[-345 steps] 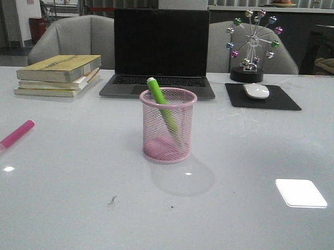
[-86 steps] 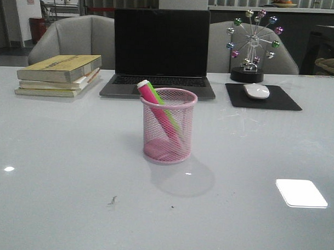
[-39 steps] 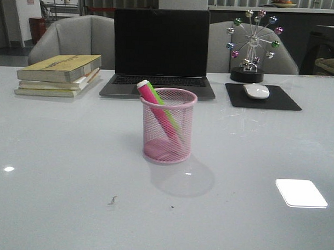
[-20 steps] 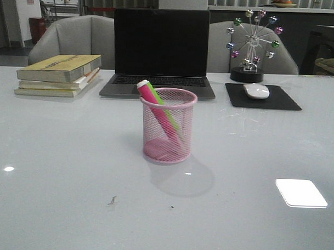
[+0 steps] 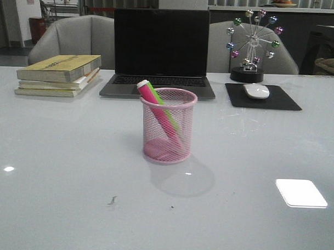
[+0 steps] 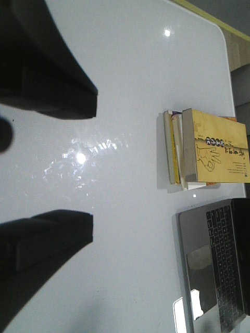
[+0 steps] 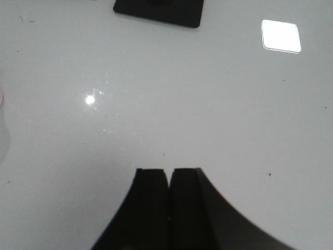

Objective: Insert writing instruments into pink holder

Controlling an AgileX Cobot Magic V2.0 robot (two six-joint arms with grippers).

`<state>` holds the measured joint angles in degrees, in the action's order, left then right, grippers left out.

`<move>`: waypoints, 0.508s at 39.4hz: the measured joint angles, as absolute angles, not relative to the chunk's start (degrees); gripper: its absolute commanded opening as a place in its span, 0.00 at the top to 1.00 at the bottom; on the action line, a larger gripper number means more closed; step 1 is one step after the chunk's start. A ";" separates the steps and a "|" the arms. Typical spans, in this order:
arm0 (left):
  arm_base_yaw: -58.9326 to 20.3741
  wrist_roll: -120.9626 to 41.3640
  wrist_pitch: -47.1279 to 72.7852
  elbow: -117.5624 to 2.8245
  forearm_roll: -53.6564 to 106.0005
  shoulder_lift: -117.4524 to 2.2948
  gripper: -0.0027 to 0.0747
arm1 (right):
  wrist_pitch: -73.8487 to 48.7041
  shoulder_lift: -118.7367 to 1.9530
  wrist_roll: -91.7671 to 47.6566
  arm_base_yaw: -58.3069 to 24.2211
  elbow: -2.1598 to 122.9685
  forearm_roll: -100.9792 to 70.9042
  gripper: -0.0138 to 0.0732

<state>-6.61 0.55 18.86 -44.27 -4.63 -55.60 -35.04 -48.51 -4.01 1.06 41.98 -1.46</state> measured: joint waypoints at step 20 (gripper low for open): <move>-6.61 0.55 17.81 -44.27 -4.63 -55.60 0.40 | -32.70 -39.48 -4.01 1.06 38.47 -1.46 0.78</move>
